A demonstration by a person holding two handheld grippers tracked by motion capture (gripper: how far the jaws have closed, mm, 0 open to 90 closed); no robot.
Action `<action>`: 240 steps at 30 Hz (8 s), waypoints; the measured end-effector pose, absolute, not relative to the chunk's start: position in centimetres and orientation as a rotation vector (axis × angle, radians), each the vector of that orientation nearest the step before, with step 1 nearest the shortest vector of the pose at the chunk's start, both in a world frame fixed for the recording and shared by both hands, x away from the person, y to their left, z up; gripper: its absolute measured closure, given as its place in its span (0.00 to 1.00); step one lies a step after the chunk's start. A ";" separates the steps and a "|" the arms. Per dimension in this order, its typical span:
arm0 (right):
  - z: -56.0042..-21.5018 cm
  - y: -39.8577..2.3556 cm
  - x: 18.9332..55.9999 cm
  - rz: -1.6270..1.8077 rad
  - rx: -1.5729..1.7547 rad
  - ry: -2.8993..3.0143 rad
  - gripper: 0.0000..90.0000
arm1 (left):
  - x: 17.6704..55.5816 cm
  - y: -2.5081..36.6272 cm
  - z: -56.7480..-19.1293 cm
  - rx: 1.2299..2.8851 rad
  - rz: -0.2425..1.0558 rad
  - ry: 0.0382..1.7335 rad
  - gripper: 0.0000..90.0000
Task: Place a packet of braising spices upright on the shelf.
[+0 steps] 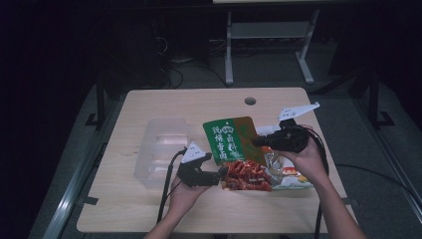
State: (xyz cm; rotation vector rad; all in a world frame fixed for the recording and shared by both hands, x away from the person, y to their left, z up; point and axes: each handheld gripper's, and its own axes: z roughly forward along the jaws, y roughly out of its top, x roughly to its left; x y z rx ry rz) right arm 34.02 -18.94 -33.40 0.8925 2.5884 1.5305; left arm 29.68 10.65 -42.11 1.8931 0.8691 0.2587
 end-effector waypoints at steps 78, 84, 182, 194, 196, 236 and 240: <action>-32.9 -17.3 32.8 1.481 0.857 2.575 1.00 | 25.1 12.1 -39.8 1.983 0.326 0.685 0.51; -32.3 -16.5 33.5 1.479 0.842 2.573 1.00 | 24.5 12.2 -40.5 1.992 0.285 0.664 0.49; -32.9 4.6 46.9 1.638 0.740 2.639 1.00 | 24.1 13.2 -41.3 1.967 0.237 0.630 0.42; -35.4 5.2 47.2 1.546 0.723 2.671 0.99 | 24.3 13.4 -41.3 1.964 0.242 0.631 0.42; -35.5 4.8 47.4 1.558 0.726 2.671 0.99 | 24.3 13.3 -41.3 1.969 0.242 0.631 0.42; -35.2 -7.6 43.8 1.482 0.904 2.671 0.54 | 24.5 12.7 -41.7 1.999 0.278 0.644 0.33; -35.6 -8.9 43.1 1.467 0.919 2.679 0.53 | 24.6 12.7 -41.7 1.998 0.283 0.650 0.33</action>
